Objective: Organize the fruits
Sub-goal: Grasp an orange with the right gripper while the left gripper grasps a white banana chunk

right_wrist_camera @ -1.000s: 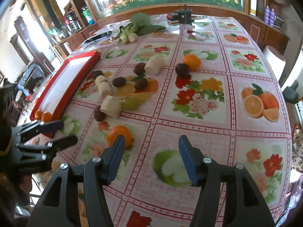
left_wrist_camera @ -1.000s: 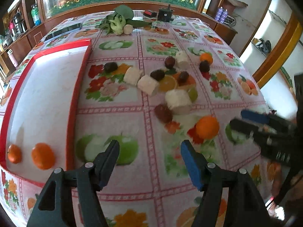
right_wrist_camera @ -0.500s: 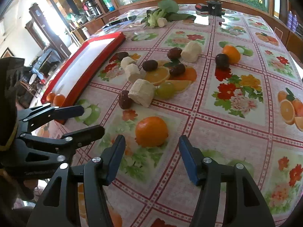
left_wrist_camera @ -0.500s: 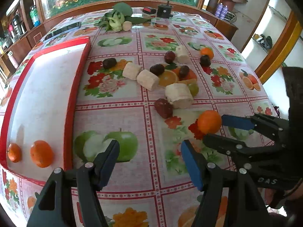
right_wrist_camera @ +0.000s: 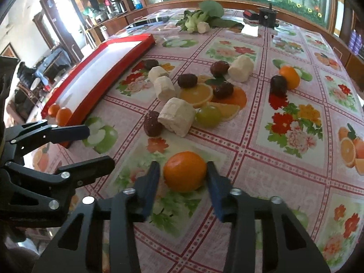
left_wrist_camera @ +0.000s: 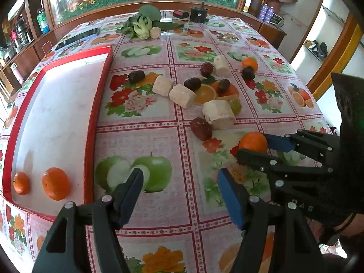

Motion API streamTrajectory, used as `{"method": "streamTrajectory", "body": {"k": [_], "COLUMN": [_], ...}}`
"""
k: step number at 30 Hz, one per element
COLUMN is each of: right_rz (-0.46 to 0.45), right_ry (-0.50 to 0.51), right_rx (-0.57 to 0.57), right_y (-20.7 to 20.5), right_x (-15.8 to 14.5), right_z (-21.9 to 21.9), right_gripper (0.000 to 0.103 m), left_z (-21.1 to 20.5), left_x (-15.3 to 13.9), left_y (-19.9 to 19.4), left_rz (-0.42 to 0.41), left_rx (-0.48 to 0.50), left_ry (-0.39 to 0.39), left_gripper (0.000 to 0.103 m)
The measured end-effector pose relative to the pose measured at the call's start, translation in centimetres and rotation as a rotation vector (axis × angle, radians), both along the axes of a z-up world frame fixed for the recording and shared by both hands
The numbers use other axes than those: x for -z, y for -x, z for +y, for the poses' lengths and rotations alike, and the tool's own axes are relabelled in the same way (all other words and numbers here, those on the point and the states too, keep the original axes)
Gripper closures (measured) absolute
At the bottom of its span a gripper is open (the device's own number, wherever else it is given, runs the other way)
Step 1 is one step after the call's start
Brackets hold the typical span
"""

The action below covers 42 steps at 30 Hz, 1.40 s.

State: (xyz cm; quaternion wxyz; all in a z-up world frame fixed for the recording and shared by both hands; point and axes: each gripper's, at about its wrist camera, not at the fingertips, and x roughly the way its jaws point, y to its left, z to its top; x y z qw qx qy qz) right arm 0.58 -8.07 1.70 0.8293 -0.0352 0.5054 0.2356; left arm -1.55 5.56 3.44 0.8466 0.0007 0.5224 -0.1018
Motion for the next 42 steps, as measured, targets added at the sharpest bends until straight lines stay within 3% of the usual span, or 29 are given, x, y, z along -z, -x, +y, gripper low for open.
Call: {"method": "streamTrajectory", "body": {"k": [10,16,19,24,35,36,39,42], "right_rz": [-0.077,-0.050,-0.040,-0.037,-0.031,-0.031,-0.033,-0.039], "right_ry": [0.022,0.014,-0.012,-0.026,-0.068,-0.070,-0.067,-0.061], "right_rx": [0.120,0.180,0.191,0.188,0.166,0.164,0.153,0.147], "right_y": [0.5,0.3,0.2,0.2,0.3,0.3,0.3,0.3], "right_x": [-1.1,-0.4,-0.2,-0.1,-0.1,-0.1,-0.1,-0.1], "right_z": [-3.6,-5.7,-6.2,-6.2,-6.8,-6.8,-6.7,-6.6], "right_gripper": [0.067,0.067,0.067,0.066,0.064,0.063,0.062,0.063], "left_z": [0.1,-0.8,-1.8,-3.9,-6.2,-6.3,-6.6,-6.7], "left_x": [0.1,-0.3,-0.6,-0.3,1.9,2.0,1.8,1.7], "left_y": [-1.5,-3.1,-3.9,-5.5,-8.1,-8.2,-8.2,-8.2], "left_rz": [0.026,0.038,0.036,0.027,0.086,0.085,0.062,0.056], "left_rx": [-0.013,-0.011,0.007,0.050,0.109,0.107,0.133,0.146], "left_ry": [0.022,0.061,0.071,0.025,0.006,0.007,0.015,0.020], "left_gripper": [0.032,0.032,0.032,0.030,0.030,0.031,0.049,0.054]}}
